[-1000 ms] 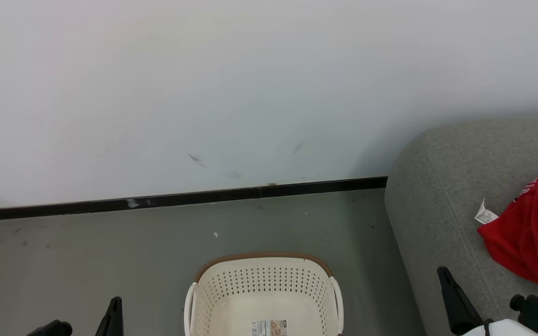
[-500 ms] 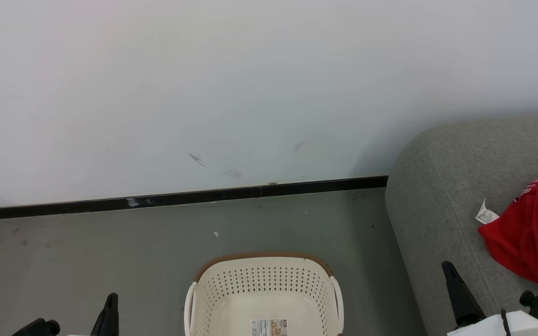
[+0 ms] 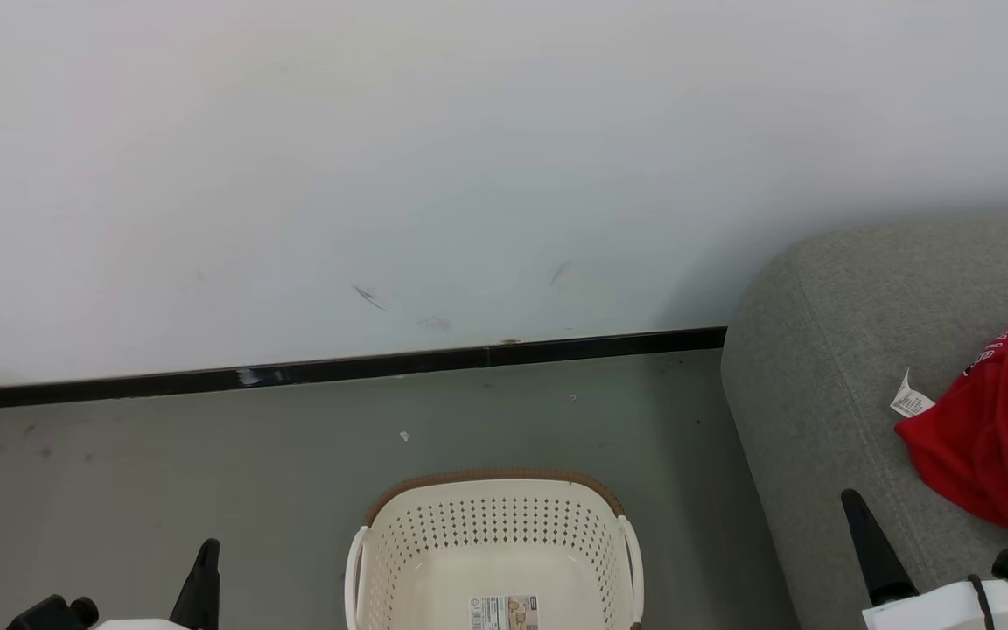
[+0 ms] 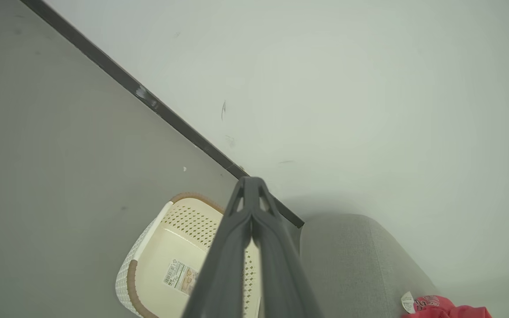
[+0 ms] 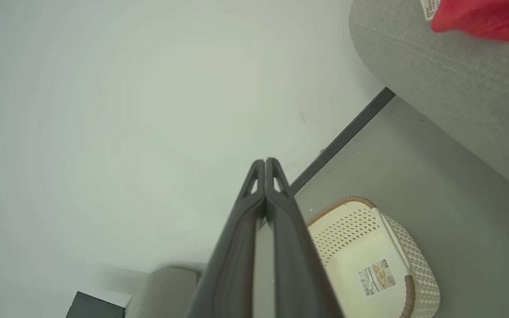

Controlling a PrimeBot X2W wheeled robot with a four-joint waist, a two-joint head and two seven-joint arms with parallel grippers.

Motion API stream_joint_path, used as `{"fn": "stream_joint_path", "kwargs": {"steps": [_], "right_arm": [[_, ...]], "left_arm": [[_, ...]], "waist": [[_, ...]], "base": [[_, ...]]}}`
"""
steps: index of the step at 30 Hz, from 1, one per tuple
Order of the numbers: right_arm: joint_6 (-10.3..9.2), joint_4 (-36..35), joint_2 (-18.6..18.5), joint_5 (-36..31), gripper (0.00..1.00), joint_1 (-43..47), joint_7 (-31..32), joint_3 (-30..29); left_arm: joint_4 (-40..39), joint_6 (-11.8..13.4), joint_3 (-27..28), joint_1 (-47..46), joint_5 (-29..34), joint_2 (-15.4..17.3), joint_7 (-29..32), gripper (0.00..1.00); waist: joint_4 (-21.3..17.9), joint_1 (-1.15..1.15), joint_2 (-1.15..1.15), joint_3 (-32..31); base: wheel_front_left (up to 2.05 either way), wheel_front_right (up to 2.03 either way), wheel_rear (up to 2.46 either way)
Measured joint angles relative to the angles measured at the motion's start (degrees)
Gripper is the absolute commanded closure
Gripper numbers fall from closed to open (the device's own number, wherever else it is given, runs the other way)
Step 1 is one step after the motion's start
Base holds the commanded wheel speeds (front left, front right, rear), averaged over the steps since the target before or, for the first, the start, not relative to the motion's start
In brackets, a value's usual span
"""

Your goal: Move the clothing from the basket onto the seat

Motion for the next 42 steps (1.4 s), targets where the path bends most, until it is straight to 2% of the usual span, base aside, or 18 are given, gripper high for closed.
{"fn": "stream_joint_path", "kwargs": {"steps": [6, 13, 42], "right_arm": [[-0.01, 0.66, -0.23, 4.88, 1.0, -1.48, 0.65, -0.43], [-0.01, 1.51, -0.51, 10.28, 1.0, -2.25, 1.88, -0.66], [-0.01, 3.59, -1.88, 32.93, 1.0, -5.99, 5.99, -1.23]], "left_arm": [[0.68, -1.22, 0.83, -0.89, -3.49, -0.31, 1.0, 1.0], [1.15, -2.75, 2.14, -1.31, -7.5, -0.57, 2.01, 1.0], [3.26, -8.29, 7.12, -4.77, -24.46, -2.74, 6.54, 1.0]], "waist": [[-0.01, -0.26, 0.0, 0.43], [-0.01, -0.42, 0.0, 0.91], [-0.05, -0.51, 0.0, 2.08]], "base": [[0.0, 0.0, 0.0], [0.0, 0.0, 0.0], [0.0, 0.0, 0.0]]}}
